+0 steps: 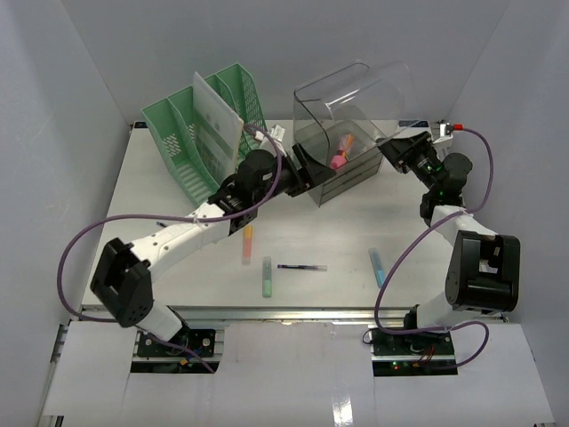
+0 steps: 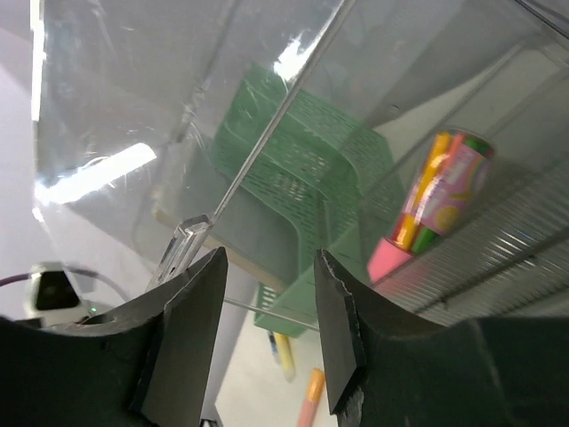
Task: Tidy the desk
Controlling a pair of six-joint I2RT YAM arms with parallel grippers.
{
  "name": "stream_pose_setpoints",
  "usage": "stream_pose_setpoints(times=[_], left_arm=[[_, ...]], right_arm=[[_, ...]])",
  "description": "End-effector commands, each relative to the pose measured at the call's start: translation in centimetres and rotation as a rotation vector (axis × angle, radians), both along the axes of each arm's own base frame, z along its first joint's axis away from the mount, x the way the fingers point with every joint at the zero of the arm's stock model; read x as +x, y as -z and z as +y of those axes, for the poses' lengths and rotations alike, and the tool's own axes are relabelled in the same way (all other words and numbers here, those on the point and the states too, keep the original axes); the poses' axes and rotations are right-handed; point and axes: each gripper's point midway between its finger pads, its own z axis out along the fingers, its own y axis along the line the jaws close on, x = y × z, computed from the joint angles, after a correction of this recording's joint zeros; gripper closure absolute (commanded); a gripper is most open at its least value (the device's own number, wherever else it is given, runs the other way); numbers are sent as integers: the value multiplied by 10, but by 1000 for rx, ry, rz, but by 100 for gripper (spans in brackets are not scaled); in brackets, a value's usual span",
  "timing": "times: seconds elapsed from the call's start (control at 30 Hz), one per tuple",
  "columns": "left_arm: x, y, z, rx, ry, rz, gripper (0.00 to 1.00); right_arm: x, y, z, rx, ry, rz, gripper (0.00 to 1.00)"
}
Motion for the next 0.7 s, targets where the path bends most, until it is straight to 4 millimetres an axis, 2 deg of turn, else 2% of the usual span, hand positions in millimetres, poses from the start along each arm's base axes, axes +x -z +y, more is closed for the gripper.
stream_pose_setpoints(times=[0.0, 0.07, 0.17, 0.23, 0.33, 0.5, 0.6, 0.67], left_arm=[[-23, -25, 53, 94, -97, -152, 22], [-30, -25, 74, 155, -129, -207, 20], [-40, -21, 92, 217, -133, -264, 15], [-48, 1, 102, 259, -118, -265, 11], [-60, 23, 114, 252, -104, -243, 6], [-80, 53, 117, 171, -62, -188, 6], [-89, 77, 121, 174, -48, -148, 6], [-94, 84, 125, 174, -50, -133, 6]], right_arm=[[11, 37, -8, -143, 39, 13, 48], [15, 55, -9, -202, 32, 33, 47], [18, 81, -11, -273, 14, 79, 44], [16, 97, -8, -303, -21, 102, 43], [16, 121, -3, -318, -83, 133, 43], [18, 130, 12, -253, -216, 112, 43], [26, 138, 14, -220, -238, 112, 45], [32, 144, 14, -200, -239, 127, 46]])
